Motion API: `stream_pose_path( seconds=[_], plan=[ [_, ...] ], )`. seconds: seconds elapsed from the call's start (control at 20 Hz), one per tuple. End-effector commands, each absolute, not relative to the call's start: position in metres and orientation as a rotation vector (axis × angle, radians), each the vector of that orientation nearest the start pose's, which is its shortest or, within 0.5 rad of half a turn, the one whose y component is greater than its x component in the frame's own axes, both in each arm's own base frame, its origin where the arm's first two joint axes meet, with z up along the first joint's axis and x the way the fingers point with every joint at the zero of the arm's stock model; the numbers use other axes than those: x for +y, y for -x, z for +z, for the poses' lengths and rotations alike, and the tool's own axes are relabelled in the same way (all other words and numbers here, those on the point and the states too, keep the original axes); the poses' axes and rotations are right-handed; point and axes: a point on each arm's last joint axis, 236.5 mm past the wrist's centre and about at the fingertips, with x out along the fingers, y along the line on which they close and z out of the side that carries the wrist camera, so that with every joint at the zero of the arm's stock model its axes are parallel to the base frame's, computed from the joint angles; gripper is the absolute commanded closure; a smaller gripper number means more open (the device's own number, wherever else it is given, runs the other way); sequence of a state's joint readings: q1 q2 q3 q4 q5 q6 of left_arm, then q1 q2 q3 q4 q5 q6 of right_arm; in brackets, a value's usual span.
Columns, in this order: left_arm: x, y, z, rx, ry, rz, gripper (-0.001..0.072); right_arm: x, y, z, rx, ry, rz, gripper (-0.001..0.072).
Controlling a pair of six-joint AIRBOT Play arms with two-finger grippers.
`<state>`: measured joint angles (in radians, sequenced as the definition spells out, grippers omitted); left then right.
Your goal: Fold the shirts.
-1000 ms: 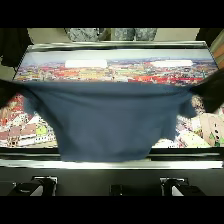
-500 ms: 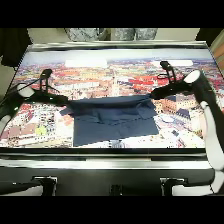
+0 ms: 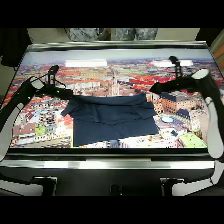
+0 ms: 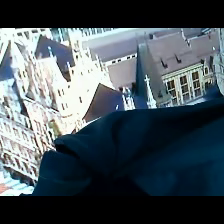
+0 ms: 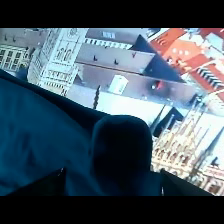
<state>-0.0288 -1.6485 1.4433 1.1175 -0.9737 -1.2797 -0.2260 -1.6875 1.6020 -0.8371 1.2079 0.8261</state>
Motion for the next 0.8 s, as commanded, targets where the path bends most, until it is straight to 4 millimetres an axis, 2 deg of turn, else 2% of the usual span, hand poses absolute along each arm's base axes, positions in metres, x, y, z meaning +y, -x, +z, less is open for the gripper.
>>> stream_pose_path(
  seconds=[0.0, 0.05, 0.1, 0.15, 0.2, 0.3, 0.4, 0.5, 0.6, 0.75],
  plan=[
    [-0.101, -0.494, -0.017, 1.136, 0.173, -0.382, 0.0671, -0.039, -0.448, 0.060, 1.127, -0.200, 0.576, 0.0024],
    [-0.102, -0.492, -0.018, 1.143, 0.173, -0.385, 0.0671, -0.057, -0.415, 0.050, 1.243, -0.239, 0.569, 0.0036],
    [-0.102, -0.491, -0.018, 1.149, 0.173, -0.386, 0.0671, -0.063, -0.383, 0.040, 1.351, -0.271, 0.584, 0.0036],
    [-0.102, -0.490, -0.019, 1.153, 0.173, -0.387, 0.0671, -0.059, -0.359, 0.031, 1.414, -0.288, 0.590, 0.0036],
    [-0.102, -0.489, -0.019, 1.156, 0.173, -0.389, 0.0671, -0.048, -0.343, 0.022, 1.413, -0.312, 0.566, 0.0033],
    [-0.102, -0.488, -0.019, 1.159, 0.173, -0.390, 0.0671, -0.012, -0.306, -0.004, 1.414, -0.339, 0.524, 0.0017],
    [-0.102, -0.488, -0.019, 1.160, 0.173, -0.390, 0.0671, 0.048, -0.264, -0.030, 1.419, -0.389, 0.558, 0.0009],
    [-0.102, -0.488, -0.019, 1.160, 0.173, -0.390, 0.0671, 0.110, -0.250, -0.046, 1.353, -0.525, 0.567, 0.0007],
    [-0.102, -0.487, -0.020, 1.165, 0.173, -0.392, 0.0671, 0.154, -0.251, -0.052, 1.291, -0.612, 0.586, 0.0007],
    [-0.102, -0.487, -0.020, 1.167, 0.173, -0.393, 0.0671, 0.191, -0.271, -0.055, 1.223, -0.651, 0.534, 0.0007]
  ],
)
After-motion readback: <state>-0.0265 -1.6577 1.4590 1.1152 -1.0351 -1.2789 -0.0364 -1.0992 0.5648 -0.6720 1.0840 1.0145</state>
